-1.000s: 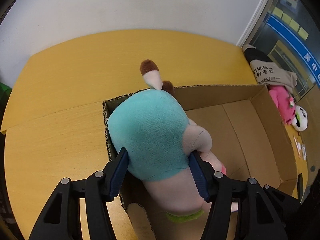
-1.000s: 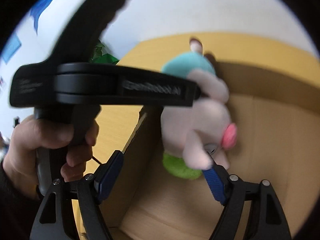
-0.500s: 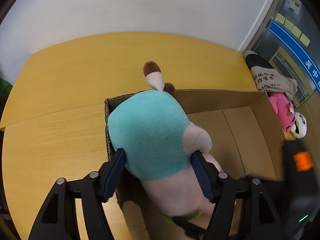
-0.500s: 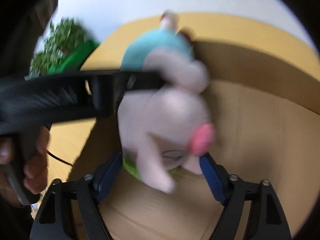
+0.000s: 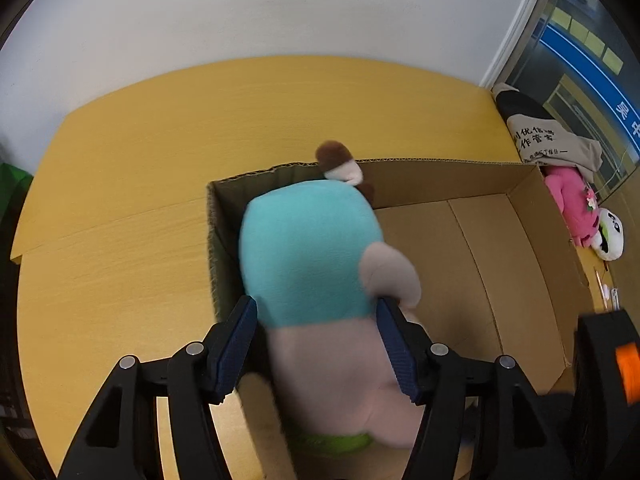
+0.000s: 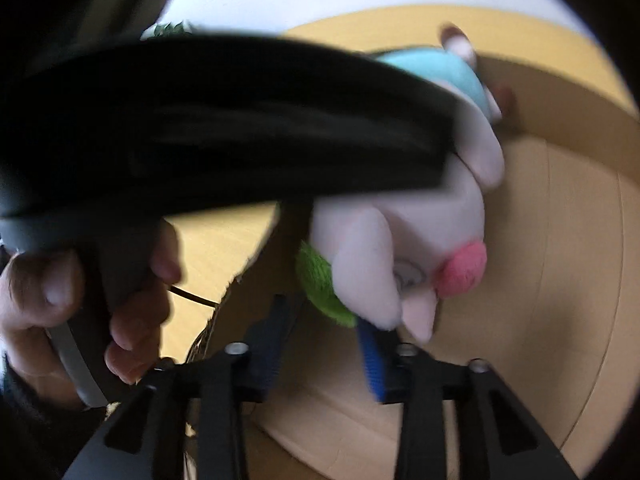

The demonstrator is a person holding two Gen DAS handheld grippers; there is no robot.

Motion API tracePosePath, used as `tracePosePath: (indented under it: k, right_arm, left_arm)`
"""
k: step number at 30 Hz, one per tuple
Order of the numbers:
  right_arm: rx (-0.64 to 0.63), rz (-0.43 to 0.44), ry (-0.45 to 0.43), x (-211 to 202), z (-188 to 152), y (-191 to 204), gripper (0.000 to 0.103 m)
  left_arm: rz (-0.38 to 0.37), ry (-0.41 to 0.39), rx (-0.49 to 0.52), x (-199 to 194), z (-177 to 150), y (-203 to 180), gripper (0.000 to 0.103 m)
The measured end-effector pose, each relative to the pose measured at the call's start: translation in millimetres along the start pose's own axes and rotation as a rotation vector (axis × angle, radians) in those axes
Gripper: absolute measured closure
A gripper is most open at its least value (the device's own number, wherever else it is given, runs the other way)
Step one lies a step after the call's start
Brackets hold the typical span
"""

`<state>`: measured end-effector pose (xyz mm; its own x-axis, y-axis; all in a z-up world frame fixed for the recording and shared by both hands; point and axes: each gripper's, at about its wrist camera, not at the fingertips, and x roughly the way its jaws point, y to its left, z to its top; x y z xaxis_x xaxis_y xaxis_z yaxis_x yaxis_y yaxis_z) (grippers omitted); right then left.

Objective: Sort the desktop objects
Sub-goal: 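Open the left tool to drop the plush pig into the box, withdraw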

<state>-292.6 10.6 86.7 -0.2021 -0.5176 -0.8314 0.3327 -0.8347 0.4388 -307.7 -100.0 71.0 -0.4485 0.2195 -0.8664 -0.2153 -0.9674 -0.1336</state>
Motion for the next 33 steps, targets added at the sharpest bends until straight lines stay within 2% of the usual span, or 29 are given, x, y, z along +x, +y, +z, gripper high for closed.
tracePosePath:
  k: [1, 3, 5, 7, 8, 9, 10, 13, 16, 19, 22, 26, 31, 33]
  right_arm:
    - [0.006, 0.0, -0.017, -9.0, -3.8, -6.4, 0.034]
    - [-0.005, 0.013, -0.05, -34.9, -16.0, -19.2, 0.033]
    - [-0.016, 0.0, -0.095, -68.3, -34.0, -36.2, 0.026]
    - [-0.012, -0.054, -0.126, -100.6, -53.4, -57.2, 0.025]
    - [-0.012, -0.083, -0.134, -108.3, -82.3, -48.9, 0.024]
    - [-0.012, -0.115, -0.138, -121.7, -117.5, -60.7, 0.024]
    - [-0.008, -0.157, -0.139, -131.3, -123.5, -92.0, 0.024]
    - [0.021, -0.245, -0.094, -126.9, -148.5, -133.4, 0.024]
    - [0.085, -0.296, -0.065, -136.8, -199.1, -161.1, 0.024]
    - [0.125, -0.387, -0.073, -136.4, -226.0, -171.0, 0.024]
    - [0.072, -0.429, -0.108, -139.0, -238.6, -164.7, 0.024]
    - [0.061, -0.418, -0.121, -136.2, -246.8, -160.5, 0.024]
    - [0.049, -0.423, -0.126, -158.8, -273.5, -155.3, 0.024]
    - [0.06, -0.426, -0.129, -166.3, -277.8, -150.5, 0.024]
  left_arm:
    - [0.008, -0.009, 0.001, -5.5, -3.2, 0.4, 0.036]
    - [0.012, -0.021, 0.009, -18.0, -14.8, -0.4, 0.036]
    - [0.014, -0.029, 0.039, -32.1, -33.6, -6.9, 0.032]
    - [0.02, -0.046, 0.071, -45.5, -59.0, -18.3, 0.022]
    - [0.019, -0.051, 0.079, -49.7, -72.7, -22.1, 0.021]
    - [0.012, -0.052, 0.082, -52.2, -87.7, -26.6, 0.021]
    - [0.002, -0.047, 0.078, -53.0, -100.6, -30.0, 0.021]
    - [-0.011, -0.006, 0.038, -45.7, -134.4, -39.8, 0.021]
    - [0.001, 0.015, 0.018, -41.2, -158.1, -39.1, 0.021]
    - [-0.021, 0.043, -0.007, -35.5, -180.1, -43.0, 0.023]
    - [-0.004, 0.046, 0.003, -39.0, -198.7, -53.3, 0.023]
    - [-0.032, 0.041, -0.035, -44.1, -214.9, -52.2, 0.023]
    - [-0.014, 0.049, -0.049, -50.2, -226.9, -61.6, 0.023]
    - [0.011, 0.029, -0.049, -56.5, -229.9, -66.1, 0.023]
